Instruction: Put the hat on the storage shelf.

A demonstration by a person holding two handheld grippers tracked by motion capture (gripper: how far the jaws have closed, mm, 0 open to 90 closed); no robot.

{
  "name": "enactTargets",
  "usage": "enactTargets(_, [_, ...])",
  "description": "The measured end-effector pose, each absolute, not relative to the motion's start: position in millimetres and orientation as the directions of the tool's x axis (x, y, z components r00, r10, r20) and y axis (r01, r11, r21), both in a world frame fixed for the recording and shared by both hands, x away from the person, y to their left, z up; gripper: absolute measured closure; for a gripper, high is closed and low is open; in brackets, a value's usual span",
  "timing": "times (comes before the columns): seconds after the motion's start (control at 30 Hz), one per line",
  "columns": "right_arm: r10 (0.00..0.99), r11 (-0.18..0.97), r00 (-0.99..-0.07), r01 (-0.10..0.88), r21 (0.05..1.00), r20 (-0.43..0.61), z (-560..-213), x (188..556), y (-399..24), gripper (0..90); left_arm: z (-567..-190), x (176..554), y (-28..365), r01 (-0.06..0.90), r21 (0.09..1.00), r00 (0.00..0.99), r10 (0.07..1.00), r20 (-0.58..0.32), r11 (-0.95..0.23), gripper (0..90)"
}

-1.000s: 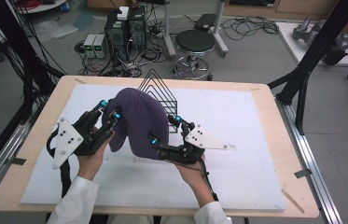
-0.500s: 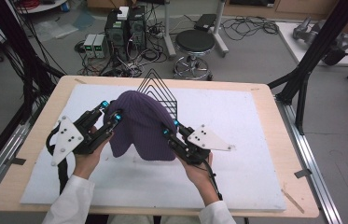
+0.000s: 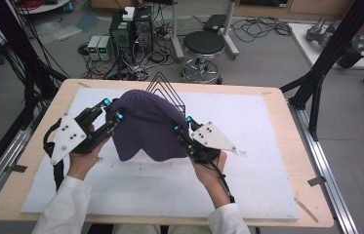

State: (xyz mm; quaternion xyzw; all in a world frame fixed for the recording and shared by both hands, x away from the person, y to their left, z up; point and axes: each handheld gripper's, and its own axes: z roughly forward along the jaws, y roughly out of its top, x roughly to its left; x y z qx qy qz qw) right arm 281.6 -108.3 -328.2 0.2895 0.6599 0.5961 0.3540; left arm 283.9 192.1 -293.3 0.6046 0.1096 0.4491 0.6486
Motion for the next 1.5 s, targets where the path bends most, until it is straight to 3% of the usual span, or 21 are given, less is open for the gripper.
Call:
enactTargets(0.63, [0.862, 0.126, -0.479, -0.117, 0.985, -0.168, -263.3, 322.2, -103.1, 80.3, -229.8, 325.5, 182.9, -0.473, 0.869, 0.536, 0.736, 0.414, -0.144, 75.0])
enactTargets(1.13, [0.916, 0.093, -0.377, -0.135, 0.986, -0.138, -242.9, 355.2, -113.2, 80.2, -203.9, 366.4, 158.4, -0.477, 0.866, 0.538, 0.731, 0.421, -0.148, 74.1])
enactTargets(1.5, [0.919, 0.098, -0.367, -0.140, 0.985, -0.144, -239.0, 362.1, -113.4, 79.8, -197.6, 375.8, 155.8, -0.475, 0.866, 0.539, 0.728, 0.424, -0.152, 74.1])
